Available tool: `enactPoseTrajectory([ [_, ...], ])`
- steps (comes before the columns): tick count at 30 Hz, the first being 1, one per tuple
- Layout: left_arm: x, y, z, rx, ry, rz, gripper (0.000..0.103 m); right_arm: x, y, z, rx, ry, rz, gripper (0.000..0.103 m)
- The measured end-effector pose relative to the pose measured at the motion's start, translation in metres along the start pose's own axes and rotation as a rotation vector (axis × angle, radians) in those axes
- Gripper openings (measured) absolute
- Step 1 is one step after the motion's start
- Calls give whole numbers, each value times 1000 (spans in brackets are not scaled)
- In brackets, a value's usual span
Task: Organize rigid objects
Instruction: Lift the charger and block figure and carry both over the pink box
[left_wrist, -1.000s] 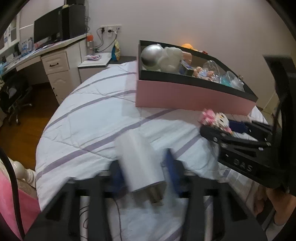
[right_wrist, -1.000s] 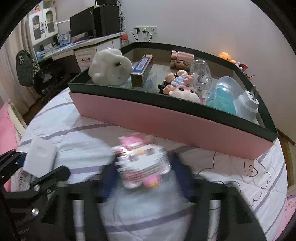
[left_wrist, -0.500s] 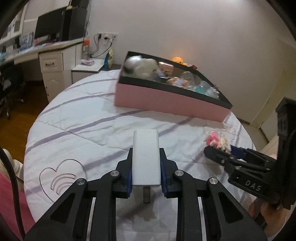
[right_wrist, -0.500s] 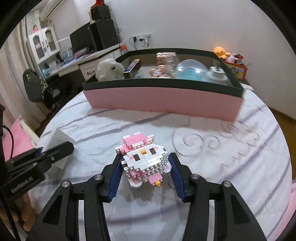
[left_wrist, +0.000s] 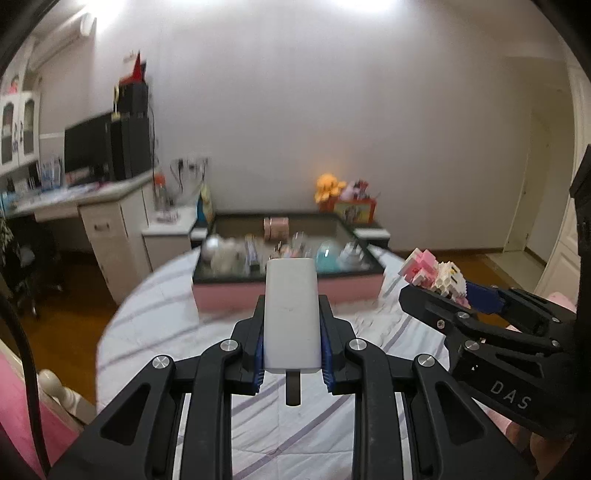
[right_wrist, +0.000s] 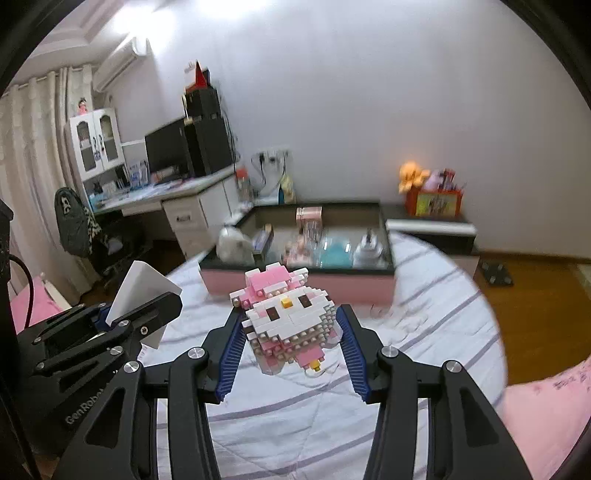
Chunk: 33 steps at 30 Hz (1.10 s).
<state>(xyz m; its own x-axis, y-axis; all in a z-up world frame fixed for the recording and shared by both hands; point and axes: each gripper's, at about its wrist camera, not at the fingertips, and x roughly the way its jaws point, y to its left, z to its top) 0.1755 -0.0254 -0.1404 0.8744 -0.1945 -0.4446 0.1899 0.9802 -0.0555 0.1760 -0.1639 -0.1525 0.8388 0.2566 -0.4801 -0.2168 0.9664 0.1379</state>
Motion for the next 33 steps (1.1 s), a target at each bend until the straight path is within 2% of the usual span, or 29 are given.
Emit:
enactPoseTrajectory([
  [8,-59,-20,17,62,-154,46,23,-65,21,15,-52,-168,-40,51],
  [13,-84,-22,23,78,-215,67,23,-86,31,18,-68,-220,-55,51],
  [22,-99,-23,27,77,-251,81,23,-104,42,21,-81,-268,-52,51],
  [33,-77,-23,28,78,-224,83,23,-87,35,25,-69,-238,-49,51],
])
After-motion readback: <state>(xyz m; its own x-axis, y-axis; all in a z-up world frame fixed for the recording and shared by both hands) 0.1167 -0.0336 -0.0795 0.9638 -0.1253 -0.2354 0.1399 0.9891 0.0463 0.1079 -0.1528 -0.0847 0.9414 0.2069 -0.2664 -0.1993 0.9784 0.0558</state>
